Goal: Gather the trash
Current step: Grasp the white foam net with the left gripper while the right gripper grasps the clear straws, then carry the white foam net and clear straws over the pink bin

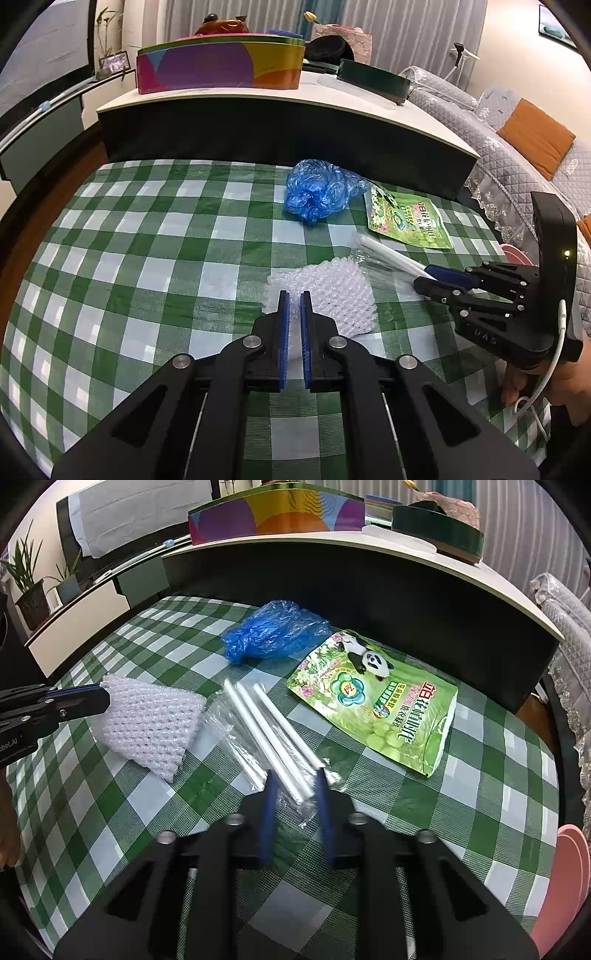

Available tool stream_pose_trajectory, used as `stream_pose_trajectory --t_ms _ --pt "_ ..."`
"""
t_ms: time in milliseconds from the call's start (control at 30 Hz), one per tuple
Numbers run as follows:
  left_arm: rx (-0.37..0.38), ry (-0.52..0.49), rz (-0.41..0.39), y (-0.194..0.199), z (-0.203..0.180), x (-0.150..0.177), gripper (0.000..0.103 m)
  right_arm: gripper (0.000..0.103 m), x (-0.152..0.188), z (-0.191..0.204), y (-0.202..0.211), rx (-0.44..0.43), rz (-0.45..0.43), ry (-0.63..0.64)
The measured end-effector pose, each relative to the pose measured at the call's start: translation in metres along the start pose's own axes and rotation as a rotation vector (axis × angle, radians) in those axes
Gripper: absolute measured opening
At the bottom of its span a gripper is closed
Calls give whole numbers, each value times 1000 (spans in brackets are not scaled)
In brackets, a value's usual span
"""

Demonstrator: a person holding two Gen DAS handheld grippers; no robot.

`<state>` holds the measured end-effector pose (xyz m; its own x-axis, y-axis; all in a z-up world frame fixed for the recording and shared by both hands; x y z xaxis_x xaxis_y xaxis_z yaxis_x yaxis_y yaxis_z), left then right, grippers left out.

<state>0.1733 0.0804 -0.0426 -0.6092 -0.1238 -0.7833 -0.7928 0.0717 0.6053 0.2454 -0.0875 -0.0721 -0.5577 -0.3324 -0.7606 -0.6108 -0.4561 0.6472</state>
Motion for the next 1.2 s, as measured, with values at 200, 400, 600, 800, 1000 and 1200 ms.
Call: stream_pose_trajectory --t_ms 200,400,600,800,1000,1200 --pt "2 -8 -15 3 -2 -3 6 6 1 -5 15 11 -18 -24" --pt "16 -16 -37 11 -8 -7 6 6 1 -13 48 38 -49 -72" --pt "48 -32 -75 27 -19 -9 6 6 -1 -21 90 79 -97 -115" --pt "75 -49 -96 41 -34 -8 6 6 0 -33 137 129 -165 -177" --pt "107 -81 -123 55 -52 -7 6 6 6 -41 177 188 -202 -219" --pt "132 -96 -136 65 -66 -6 6 6 3 -54 212 248 -206 -209"
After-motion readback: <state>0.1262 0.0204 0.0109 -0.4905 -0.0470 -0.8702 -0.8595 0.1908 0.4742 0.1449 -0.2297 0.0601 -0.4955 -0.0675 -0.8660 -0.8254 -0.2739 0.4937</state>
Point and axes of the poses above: each gripper's, at about its wrist camera, not at the fingertips, and y roughly against the way its jaws point, z to its left, x to its underside, the point moved 1 cm from there along -y, roughly the way its jaws point, and after that the axes turned 11 degrees about -z, right-handed, at the moved point
